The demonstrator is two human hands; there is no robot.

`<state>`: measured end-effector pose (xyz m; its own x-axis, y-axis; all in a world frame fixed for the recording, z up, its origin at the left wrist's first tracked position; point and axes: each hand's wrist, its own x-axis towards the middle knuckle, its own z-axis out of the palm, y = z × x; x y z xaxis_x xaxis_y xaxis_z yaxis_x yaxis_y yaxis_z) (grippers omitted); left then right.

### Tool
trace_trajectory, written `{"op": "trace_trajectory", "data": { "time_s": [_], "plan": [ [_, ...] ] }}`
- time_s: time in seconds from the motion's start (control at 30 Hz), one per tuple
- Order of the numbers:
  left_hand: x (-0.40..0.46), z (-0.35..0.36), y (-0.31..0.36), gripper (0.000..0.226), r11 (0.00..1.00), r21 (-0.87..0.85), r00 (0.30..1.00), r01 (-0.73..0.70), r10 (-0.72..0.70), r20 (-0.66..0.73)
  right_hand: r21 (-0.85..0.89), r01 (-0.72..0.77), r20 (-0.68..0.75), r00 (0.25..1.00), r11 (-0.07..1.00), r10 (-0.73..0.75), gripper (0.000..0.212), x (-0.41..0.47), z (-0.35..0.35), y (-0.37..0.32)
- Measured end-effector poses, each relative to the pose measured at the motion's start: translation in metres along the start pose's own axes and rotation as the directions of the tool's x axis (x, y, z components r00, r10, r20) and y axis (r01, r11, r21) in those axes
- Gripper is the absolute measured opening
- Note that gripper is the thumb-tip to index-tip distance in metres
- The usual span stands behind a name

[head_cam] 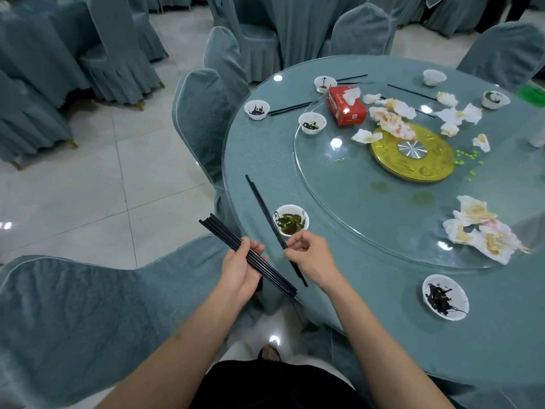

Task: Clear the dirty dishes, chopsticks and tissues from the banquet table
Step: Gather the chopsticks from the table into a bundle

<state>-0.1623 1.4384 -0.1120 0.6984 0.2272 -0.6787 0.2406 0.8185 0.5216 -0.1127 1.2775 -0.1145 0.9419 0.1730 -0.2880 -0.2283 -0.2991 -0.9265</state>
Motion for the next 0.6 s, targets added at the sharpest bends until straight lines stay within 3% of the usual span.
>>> {"op": "trace_trajectory", "data": {
  "time_s": [0.3,0.37,0.6],
  "plan": [
    [-0.024,-0.04,0.035,0.011,0.968,-0.209,0.99,-0.142,0.141,-0.022,-0.122,0.164,0.319,0.94,0.979,-0.117,0.028,-0.026,0.063,-0.041],
    [-0.034,-0.054,0.043,0.004,0.959,-0.219,0.983,-0.181,0.178,-0.035,-0.151,0.206,0.367,0.92,0.967,-0.138,0.028,-0.035,0.078,-0.046],
    [-0.081,-0.118,0.078,0.014,0.916,-0.262,0.953,-0.304,0.296,-0.073,-0.176,0.374,0.438,0.858,0.911,-0.267,0.021,-0.077,0.136,-0.061]
  ]
}}
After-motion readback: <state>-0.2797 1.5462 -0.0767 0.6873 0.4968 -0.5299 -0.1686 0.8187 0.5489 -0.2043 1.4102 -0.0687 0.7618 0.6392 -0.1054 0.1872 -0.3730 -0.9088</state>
